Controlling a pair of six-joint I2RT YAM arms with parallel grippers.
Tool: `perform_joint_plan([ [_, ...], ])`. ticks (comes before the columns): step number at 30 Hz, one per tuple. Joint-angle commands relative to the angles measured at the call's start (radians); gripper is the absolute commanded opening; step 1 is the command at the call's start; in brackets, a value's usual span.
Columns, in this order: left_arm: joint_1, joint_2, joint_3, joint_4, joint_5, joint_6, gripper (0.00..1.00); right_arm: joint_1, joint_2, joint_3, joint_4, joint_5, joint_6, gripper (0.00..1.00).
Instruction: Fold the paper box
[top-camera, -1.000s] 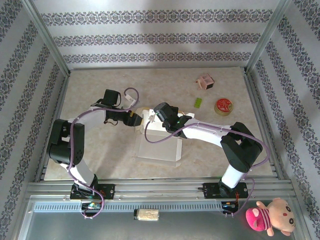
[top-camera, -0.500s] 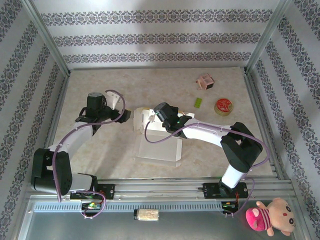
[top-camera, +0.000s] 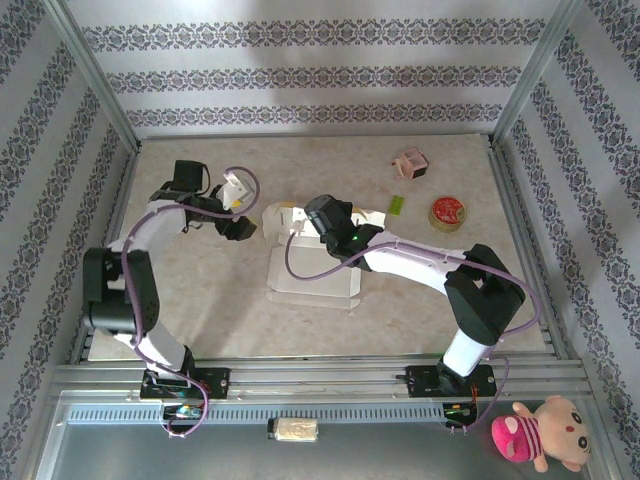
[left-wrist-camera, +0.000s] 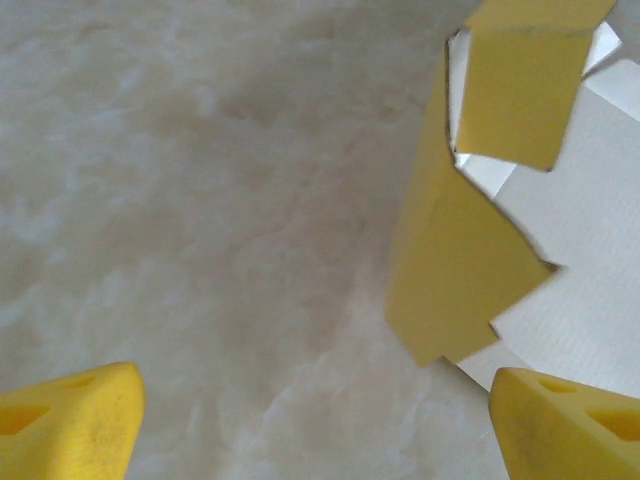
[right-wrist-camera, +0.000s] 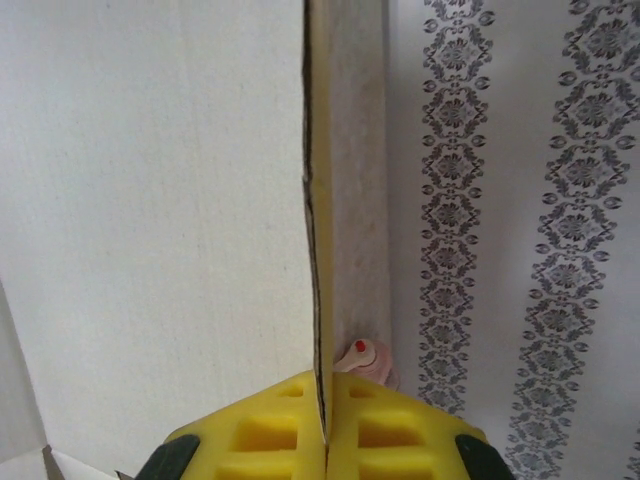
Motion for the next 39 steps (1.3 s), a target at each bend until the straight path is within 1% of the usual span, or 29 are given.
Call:
perform_joint_plan([
  [1,-0.002,0.096,0.085,-0.12,0.036,0.146,0.87,0.007,0.005,0.032,0.008,0.002,-0.026,0.01],
  [3,-0.002,0.137,0.125,-0.118,-0.009,0.18,0.87,0.005,0.007,0.04,-0.005,-0.006,-0.024,0.01],
  [6,-0.002,0.177,0.169,-0.084,-0.022,0.19,0.83,0.005,0.014,0.043,-0.012,-0.013,-0.025,0.01],
  [9,-0.009,0.196,0.193,-0.067,0.035,0.19,0.77,0.002,0.023,0.045,-0.013,-0.008,-0.024,0.01],
  [12,-0.028,0.206,0.207,-0.108,0.11,0.212,0.75,0.0,0.027,0.047,-0.018,-0.003,-0.02,0.01],
  [15,-0.042,0.226,0.219,-0.206,0.136,0.273,0.73,-0.003,0.03,0.049,-0.022,-0.004,-0.016,0.01],
  [17,-0.046,0.243,0.238,-0.266,0.146,0.289,0.7,-0.004,0.032,0.051,-0.024,0.0,-0.014,0.01],
  [19,-0.049,0.246,0.24,-0.276,0.149,0.289,0.66,-0.003,0.03,0.051,-0.026,-0.001,-0.014,0.01],
  [22,-0.055,0.237,0.232,-0.259,0.18,0.275,0.63,-0.002,0.03,0.053,-0.03,-0.004,-0.011,0.01],
  [25,-0.065,0.237,0.233,-0.267,0.215,0.263,0.63,-0.003,0.032,0.057,-0.031,0.001,-0.014,0.01],
  [28,-0.078,0.24,0.231,-0.264,0.225,0.244,0.63,0.0,0.032,0.06,-0.029,0.005,-0.013,0.01],
  [34,-0.096,0.247,0.216,-0.209,0.218,0.188,0.63,0.006,0.038,0.039,0.006,0.03,-0.028,0.01],
  [39,-0.105,0.252,0.211,-0.181,0.215,0.149,0.63,0.013,0.06,0.004,0.078,0.058,-0.06,0.01],
])
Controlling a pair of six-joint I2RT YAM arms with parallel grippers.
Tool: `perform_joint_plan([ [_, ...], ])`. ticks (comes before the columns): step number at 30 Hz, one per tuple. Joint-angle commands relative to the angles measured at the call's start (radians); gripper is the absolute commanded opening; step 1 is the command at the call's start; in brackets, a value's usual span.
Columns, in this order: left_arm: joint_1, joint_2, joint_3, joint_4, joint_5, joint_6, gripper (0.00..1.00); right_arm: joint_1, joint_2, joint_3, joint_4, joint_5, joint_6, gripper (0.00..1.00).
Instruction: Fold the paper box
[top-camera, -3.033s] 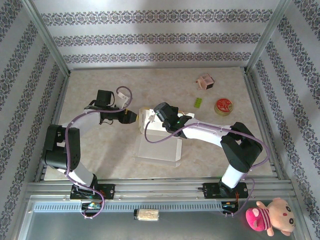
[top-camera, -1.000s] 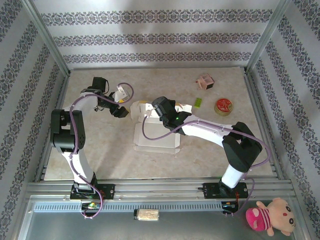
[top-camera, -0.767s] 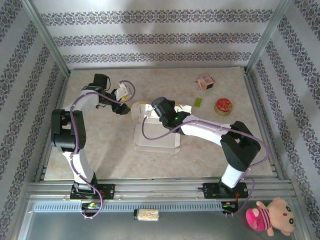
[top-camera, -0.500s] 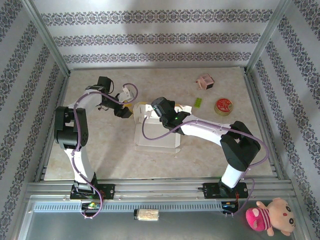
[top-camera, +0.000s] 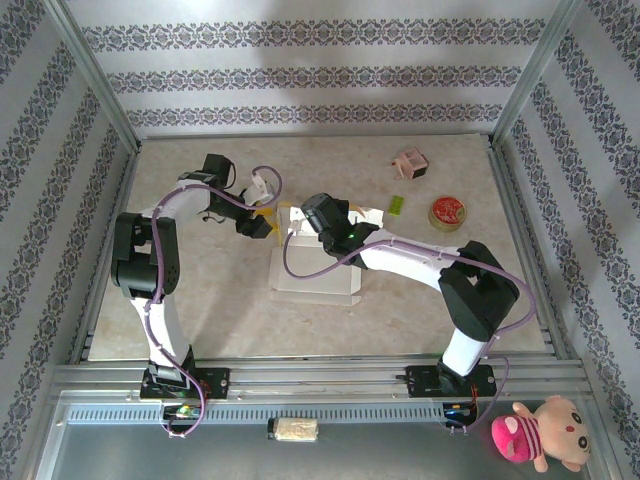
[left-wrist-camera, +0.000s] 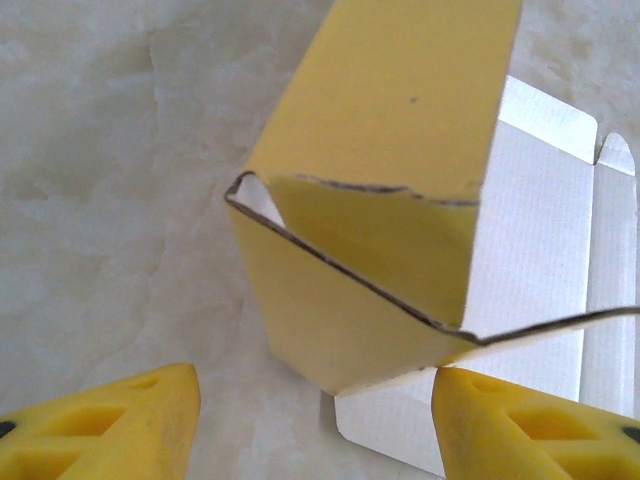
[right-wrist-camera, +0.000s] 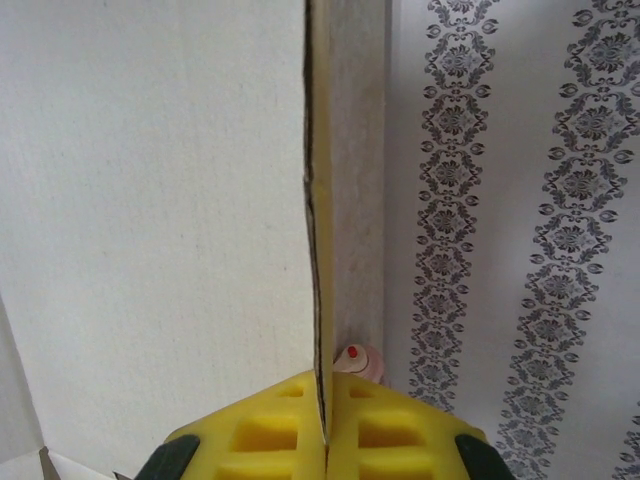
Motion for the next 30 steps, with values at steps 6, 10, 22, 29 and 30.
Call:
perform_joint_plan([
  [6,-0.023,0.022,-0.008,0.048,0.018,-0.089,0.63,0.022,0.039,-0.026,0.082,0.048,-0.026,0.01],
  [10,-0.038,0.022,-0.026,0.081,-0.009,-0.114,0.62,0.025,0.046,-0.024,0.082,0.048,-0.024,0.01],
  [22,-0.075,0.001,-0.084,0.298,-0.141,-0.308,0.49,0.029,0.04,-0.049,0.082,0.048,-0.008,0.01],
  [29,-0.086,-0.001,-0.095,0.361,-0.261,-0.49,0.46,0.032,0.033,-0.059,0.081,0.045,0.002,0.01],
  [30,-0.089,-0.004,-0.097,0.368,-0.285,-0.504,0.46,0.033,0.033,-0.059,0.081,0.045,0.002,0.01],
])
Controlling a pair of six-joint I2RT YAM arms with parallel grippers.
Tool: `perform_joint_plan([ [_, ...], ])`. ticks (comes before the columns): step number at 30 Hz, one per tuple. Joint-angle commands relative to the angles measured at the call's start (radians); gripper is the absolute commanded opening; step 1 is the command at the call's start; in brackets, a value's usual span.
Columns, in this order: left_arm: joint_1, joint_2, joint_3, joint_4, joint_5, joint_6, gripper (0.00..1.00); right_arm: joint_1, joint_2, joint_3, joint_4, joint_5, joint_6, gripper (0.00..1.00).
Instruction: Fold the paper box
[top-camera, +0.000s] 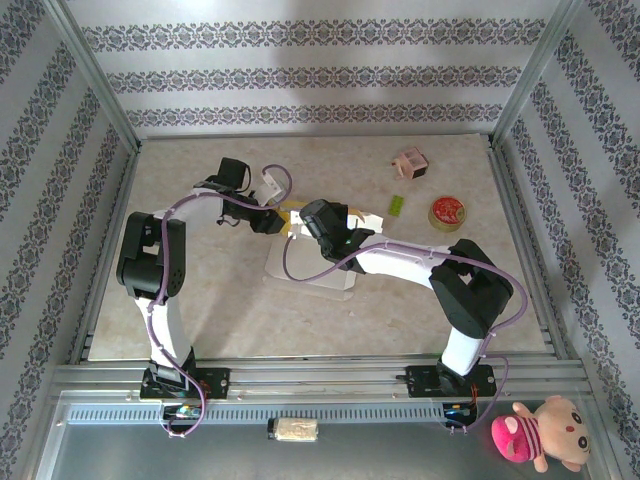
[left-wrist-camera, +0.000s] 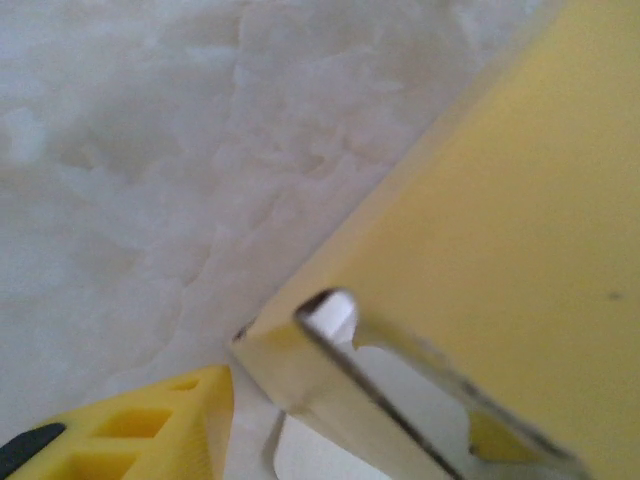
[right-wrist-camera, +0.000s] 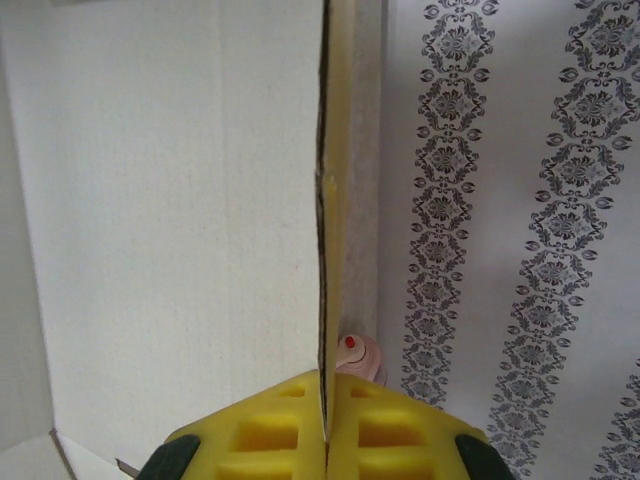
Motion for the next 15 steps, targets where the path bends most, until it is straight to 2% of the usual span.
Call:
perform_joint_plan([
  [1,-0.014,-0.009,-0.012,0.085,-0.131,-0.115,0.45,0.02,0.001,-0.018,0.003,-0.011,0.014,0.01],
  [7,-0.039,-0.032,-0.042,0.129,-0.204,-0.127,0.47,0.02,0.011,-0.015,-0.001,-0.017,0.025,0.02],
  [11,-0.062,-0.049,-0.075,0.193,-0.211,-0.072,0.51,0.014,0.021,-0.005,-0.009,-0.037,0.04,0.02],
  [15,-0.07,-0.061,-0.096,0.294,-0.195,-0.074,0.52,0.0,0.025,0.028,-0.047,-0.072,0.053,0.02],
])
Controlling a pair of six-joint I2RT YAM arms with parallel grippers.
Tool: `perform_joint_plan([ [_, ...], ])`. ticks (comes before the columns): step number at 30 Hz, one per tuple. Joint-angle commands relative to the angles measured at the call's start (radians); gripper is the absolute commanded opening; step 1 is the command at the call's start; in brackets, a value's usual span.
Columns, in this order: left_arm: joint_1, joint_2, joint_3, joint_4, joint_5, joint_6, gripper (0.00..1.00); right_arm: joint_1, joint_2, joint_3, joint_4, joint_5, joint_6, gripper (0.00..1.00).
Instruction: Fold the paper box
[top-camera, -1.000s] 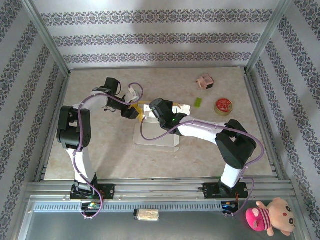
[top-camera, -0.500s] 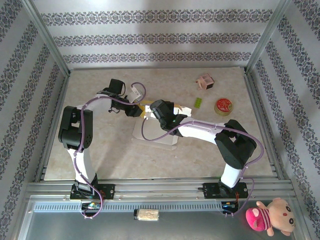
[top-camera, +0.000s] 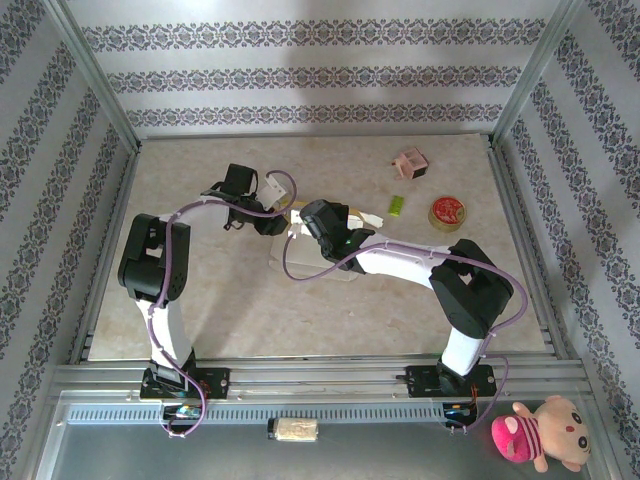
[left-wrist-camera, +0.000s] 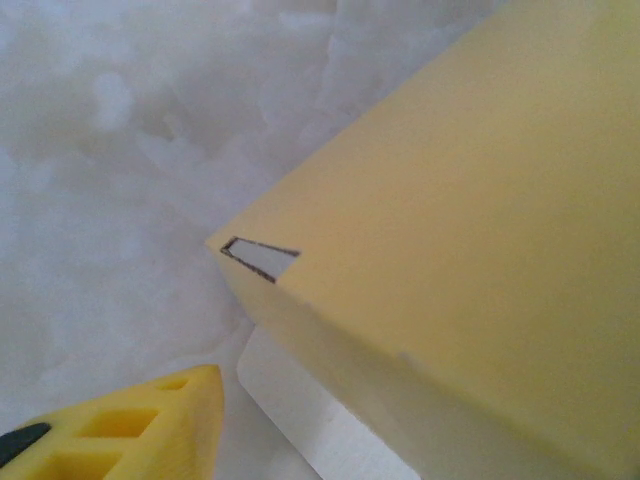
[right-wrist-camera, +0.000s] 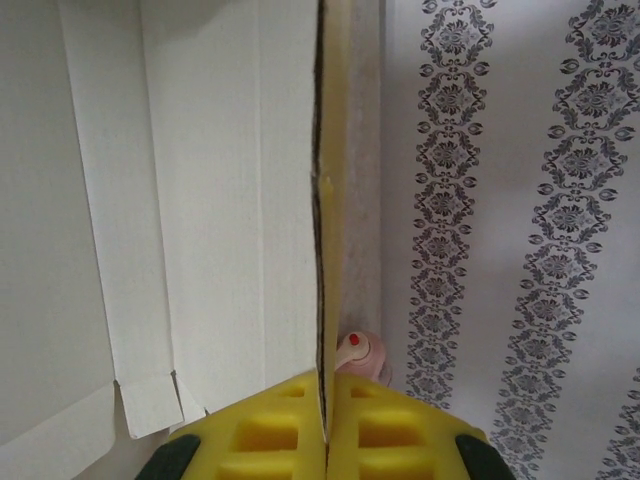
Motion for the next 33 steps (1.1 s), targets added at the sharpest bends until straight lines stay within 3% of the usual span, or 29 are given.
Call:
perform_joint_plan([
  [1,-0.019,-0.041,-0.017,0.153,0.005,0.005,0.52,-0.001,0.025,0.036,-0.061,-0.081,0.031,0.02],
  [17,-0.021,-0.073,-0.151,0.541,0.098,0.019,0.5,-0.105,0.056,0.254,-0.433,-0.368,0.197,0.02],
  [23,-0.021,-0.07,-0.138,0.533,0.165,0.017,0.54,-0.133,0.092,0.306,-0.482,-0.394,0.204,0.02],
  [33,-0.003,-0.098,-0.104,0.352,0.21,0.088,0.55,-0.189,0.114,0.358,-0.513,-0.432,0.185,0.02],
])
